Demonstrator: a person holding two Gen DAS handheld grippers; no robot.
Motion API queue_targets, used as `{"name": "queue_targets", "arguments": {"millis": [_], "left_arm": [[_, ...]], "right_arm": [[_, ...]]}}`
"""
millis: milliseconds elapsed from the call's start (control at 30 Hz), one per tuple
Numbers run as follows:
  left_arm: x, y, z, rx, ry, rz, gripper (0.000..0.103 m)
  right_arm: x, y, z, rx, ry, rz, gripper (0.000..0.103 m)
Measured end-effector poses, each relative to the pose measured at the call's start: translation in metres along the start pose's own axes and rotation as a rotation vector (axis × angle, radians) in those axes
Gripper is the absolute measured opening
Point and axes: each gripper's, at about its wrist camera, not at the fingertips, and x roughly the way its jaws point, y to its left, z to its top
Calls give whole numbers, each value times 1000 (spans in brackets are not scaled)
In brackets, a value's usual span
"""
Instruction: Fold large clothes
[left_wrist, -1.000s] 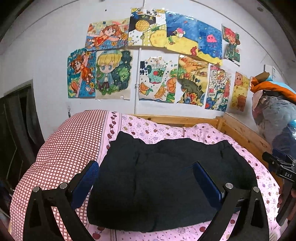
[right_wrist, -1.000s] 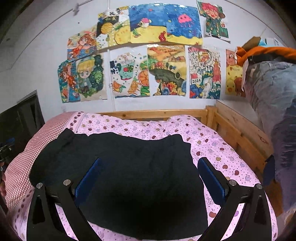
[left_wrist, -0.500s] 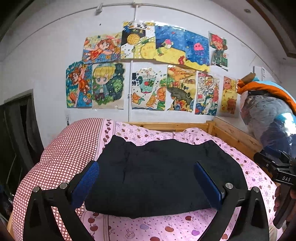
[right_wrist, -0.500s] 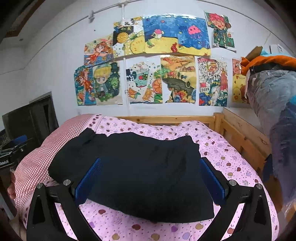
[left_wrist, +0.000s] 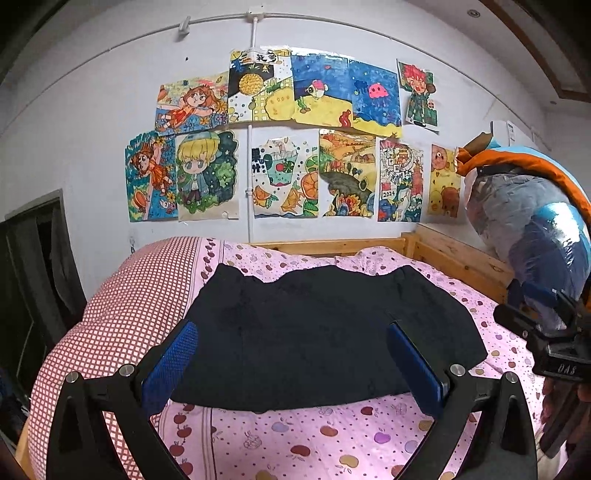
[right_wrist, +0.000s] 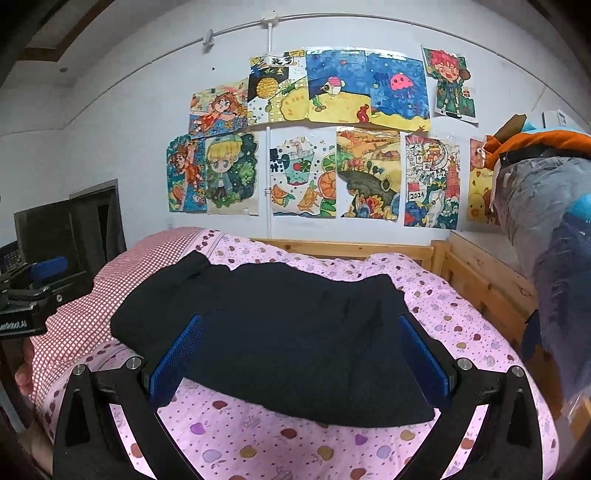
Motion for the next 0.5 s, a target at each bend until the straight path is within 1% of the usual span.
{"name": "queue_targets", "arguments": {"millis": [67, 200, 500], "left_arm": [[0, 2, -1, -5, 6, -13, 103], [-1, 3, -4, -1, 7, -11, 103], [-13, 8, -23, -14, 8, -8, 103]], "right_arm": [[-4, 2, -7, 15, -7, 5, 101], [-14, 3, -18, 45, -22, 5, 101], [-32, 20, -28, -4, -29, -3, 101]]}}
